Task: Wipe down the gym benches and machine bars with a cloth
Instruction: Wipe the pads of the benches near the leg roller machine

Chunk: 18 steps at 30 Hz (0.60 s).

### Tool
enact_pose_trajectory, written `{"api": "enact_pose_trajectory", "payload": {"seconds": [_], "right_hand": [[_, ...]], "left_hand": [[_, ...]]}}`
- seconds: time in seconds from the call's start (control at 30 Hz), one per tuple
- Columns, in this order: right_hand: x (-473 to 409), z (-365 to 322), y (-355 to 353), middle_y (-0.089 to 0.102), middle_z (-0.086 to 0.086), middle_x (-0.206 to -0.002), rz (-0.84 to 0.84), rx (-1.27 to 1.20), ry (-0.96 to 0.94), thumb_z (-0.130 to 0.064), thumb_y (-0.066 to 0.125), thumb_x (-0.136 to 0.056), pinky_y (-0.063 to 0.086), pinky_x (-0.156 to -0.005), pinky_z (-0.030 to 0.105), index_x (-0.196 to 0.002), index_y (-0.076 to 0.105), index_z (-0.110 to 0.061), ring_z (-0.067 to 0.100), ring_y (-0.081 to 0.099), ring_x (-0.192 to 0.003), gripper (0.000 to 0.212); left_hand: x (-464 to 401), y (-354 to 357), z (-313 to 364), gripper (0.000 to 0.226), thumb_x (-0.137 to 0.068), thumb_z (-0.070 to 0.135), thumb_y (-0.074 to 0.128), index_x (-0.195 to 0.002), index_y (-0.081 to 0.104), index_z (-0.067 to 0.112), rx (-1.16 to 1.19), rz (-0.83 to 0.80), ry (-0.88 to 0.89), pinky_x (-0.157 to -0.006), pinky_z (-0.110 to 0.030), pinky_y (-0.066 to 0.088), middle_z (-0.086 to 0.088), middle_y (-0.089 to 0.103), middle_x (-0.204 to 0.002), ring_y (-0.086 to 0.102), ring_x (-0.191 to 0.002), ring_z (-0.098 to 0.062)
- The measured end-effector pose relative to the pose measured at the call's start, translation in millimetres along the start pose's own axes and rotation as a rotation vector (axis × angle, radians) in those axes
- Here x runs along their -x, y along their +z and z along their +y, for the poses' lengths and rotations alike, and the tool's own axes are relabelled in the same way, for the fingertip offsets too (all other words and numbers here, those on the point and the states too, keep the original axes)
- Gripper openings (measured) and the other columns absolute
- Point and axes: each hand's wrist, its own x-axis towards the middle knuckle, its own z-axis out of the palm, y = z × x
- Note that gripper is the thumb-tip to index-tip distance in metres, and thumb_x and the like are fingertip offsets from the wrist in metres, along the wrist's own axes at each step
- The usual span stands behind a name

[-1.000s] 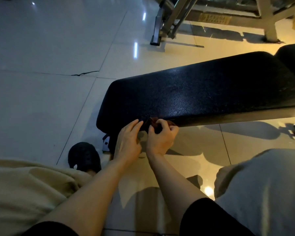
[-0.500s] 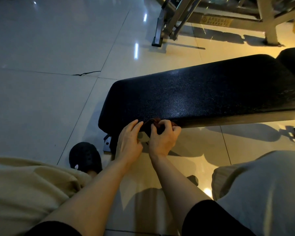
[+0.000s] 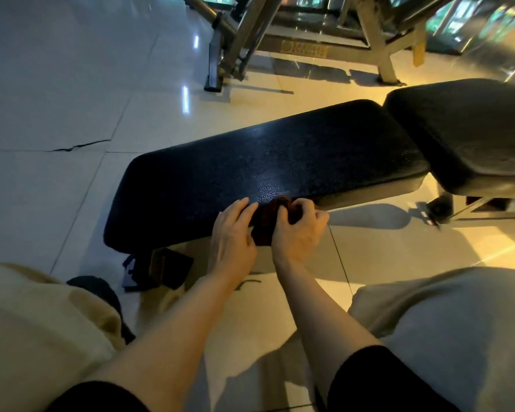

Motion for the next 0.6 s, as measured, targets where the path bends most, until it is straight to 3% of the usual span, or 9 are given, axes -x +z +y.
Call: {"api": "enact_pose_trajectory", "payload": {"seconds": [0.13, 0.23, 0.37, 0.5, 0.6], "right_hand": [[-22.6, 10.6, -20.9, 0.044, 0.002, -0.104, -0.031, -0.031, -0.014, -0.016, 0.067, -0.088, 0.043, -0.075, 0.013, -0.099, 0.061, -0.011, 0.015, 0.050, -0.089, 0.013], [-56.8, 16.0, -49.4, 0.042, 0.005, -0.105, 0.131, -0.037, 0.044, -0.012, 0.065, -0.089, 0.033, -0.074, 0.010, -0.101, 0.061, -0.007, 0.017, 0.047, -0.088, 0.014], [-84.6, 24.7, -70.1, 0.044, 0.012, -0.111, 0.209, -0.018, 0.091, -0.007, 0.061, -0.089, 0.034, -0.082, 0.016, -0.104, 0.059, -0.005, 0.018, 0.044, -0.094, 0.015], [-68.2, 27.9, -68.8, 0.044, 0.004, -0.110, -0.048, -0.001, -0.046, -0.004, 0.063, -0.085, 0.026, -0.077, -0.006, -0.100, 0.062, -0.009, 0.012, 0.044, -0.096, 0.015], [-87.1, 30.7, -89.6, 0.046, 0.005, -0.106, 0.007, -0.036, -0.010, -0.003, 0.062, -0.086, 0.030, -0.077, 0.001, -0.097, 0.061, -0.009, 0.010, 0.042, -0.089, 0.012]], "left_hand": [[-7.4, 19.1, 32.9, 0.056, -0.086, -0.002, 0.057, -0.140, 0.046, 0.011, -0.008, -0.025, 0.110, -0.116, -0.040, 0.024, -0.008, 0.041, -0.146, 0.034, -0.137, -0.023], [-12.1, 30.3, 51.9, 0.059, -0.085, -0.005, 0.056, -0.141, 0.045, 0.010, 0.013, -0.050, 0.153, -0.118, -0.045, 0.020, -0.007, 0.040, -0.147, 0.029, -0.139, -0.020], [-17.8, 41.9, 64.3, 0.062, -0.089, -0.005, 0.051, -0.145, 0.038, 0.018, -0.045, -0.093, 0.210, -0.118, -0.028, 0.001, 0.000, 0.033, -0.152, 0.018, -0.142, -0.009], [-25.9, 44.4, 80.7, 0.062, -0.089, 0.002, 0.055, -0.146, 0.036, 0.016, -0.105, -0.176, 0.256, -0.120, -0.039, 0.017, -0.001, 0.036, -0.150, 0.025, -0.141, -0.014], [-31.9, 47.2, 98.7, 0.063, -0.090, 0.006, 0.057, -0.147, 0.034, 0.016, -0.146, -0.221, 0.263, -0.119, -0.042, 0.022, -0.003, 0.035, -0.151, 0.025, -0.142, -0.016]]}}
